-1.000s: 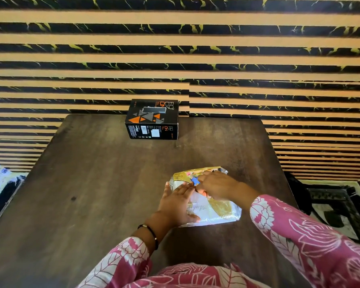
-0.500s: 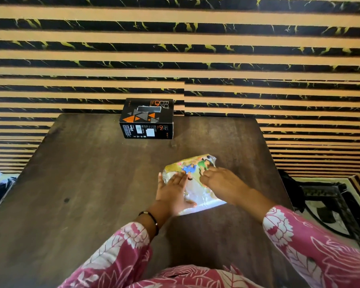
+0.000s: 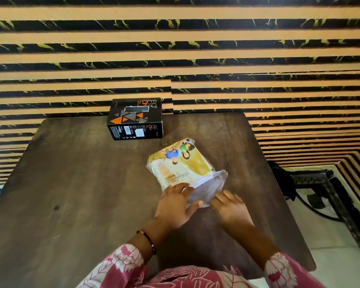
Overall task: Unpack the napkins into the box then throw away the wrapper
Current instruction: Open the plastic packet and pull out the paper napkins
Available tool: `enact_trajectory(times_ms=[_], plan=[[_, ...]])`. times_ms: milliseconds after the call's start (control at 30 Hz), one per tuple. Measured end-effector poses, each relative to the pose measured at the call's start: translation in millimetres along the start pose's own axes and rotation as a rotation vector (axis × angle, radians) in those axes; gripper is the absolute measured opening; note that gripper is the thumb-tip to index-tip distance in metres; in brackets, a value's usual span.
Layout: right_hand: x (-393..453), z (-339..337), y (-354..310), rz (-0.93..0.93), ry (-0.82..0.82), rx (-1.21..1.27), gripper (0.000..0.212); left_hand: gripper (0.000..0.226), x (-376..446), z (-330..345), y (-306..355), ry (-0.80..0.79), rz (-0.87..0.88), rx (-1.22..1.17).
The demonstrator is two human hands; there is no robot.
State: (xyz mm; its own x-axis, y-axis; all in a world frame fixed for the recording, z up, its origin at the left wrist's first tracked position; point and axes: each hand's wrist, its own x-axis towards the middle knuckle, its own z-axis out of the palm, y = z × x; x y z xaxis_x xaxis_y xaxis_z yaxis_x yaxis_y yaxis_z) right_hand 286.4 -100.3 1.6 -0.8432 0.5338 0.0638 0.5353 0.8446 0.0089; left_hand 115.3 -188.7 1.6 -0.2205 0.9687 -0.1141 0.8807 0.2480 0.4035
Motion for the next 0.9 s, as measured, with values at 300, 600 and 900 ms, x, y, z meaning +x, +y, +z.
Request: enact_trajectory(times_ms=[300,600,900], plan=[[-44.8,16.3,-12.6,0.188,-0.313,0.154,0.06,0.051,-8.0,-11.4,10.5,-0.05,-0.019,0.016],[-68.3,11.8,-3.9,0.268,-0.069,0.315,0.026,0.078,-12.7,-7.3,14.9,-0.149,-0.042,0.04],[18.4,-13.0,-25.9,0.803,0.063,1.584,0.025,0.081,-13.4,-16.2,26.1,-0.109,-0.03,-0.001]])
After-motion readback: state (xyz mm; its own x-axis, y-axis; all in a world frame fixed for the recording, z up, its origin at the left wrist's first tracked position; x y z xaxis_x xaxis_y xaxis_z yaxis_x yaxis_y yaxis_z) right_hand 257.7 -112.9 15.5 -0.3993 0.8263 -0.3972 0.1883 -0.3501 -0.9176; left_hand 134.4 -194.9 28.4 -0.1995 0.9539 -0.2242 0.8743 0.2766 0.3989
